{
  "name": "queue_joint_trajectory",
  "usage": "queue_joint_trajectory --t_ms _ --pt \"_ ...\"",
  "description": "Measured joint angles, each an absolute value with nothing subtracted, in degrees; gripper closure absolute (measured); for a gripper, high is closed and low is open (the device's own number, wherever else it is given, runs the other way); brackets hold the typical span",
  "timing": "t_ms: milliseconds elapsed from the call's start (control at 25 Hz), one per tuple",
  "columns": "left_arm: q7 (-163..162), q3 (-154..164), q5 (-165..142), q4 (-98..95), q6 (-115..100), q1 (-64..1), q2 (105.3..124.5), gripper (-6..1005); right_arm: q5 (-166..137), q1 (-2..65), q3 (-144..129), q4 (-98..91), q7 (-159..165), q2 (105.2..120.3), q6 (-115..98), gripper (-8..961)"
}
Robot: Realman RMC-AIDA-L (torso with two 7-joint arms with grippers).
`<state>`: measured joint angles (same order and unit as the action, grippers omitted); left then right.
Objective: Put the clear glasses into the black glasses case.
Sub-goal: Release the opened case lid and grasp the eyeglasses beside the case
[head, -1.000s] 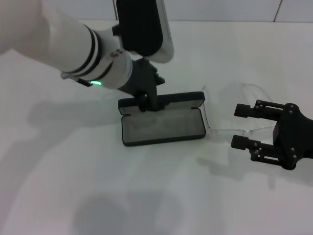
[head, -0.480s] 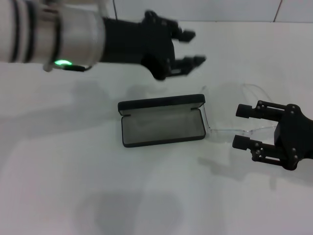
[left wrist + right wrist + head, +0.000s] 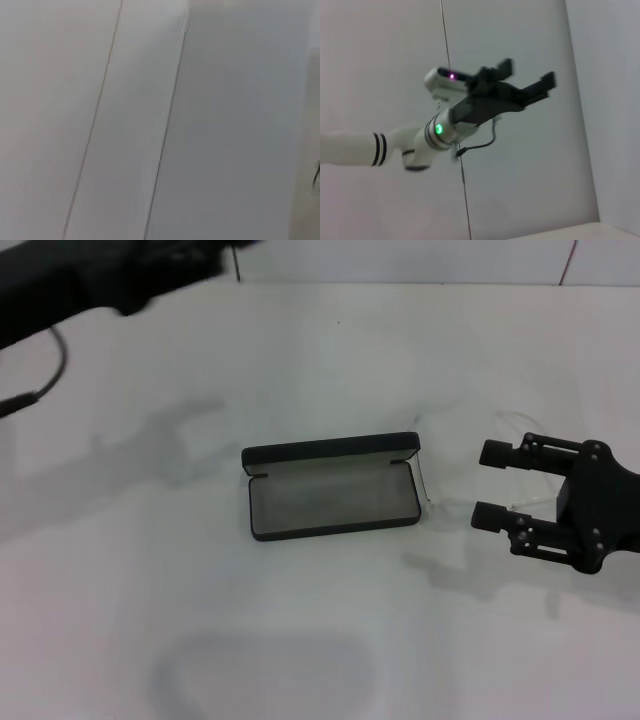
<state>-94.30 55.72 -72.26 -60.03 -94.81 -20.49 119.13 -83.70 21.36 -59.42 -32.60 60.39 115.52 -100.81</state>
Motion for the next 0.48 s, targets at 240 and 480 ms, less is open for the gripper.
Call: queue_joint_trajectory --t_ms 240,480 --pt "-85.5 47.5 -70.9 -48.9 -106.1 -18.6 119.09 115 -81.4 21.7 -59.3 -35.6 64.8 115.03 -100.4 346" --pt "-78.2 49.0 -74.8 -44.7 -107.3 -15.0 119.49 106 -86.9 25.8 -58.7 -51.7 92.0 109.7 -97.6 346"
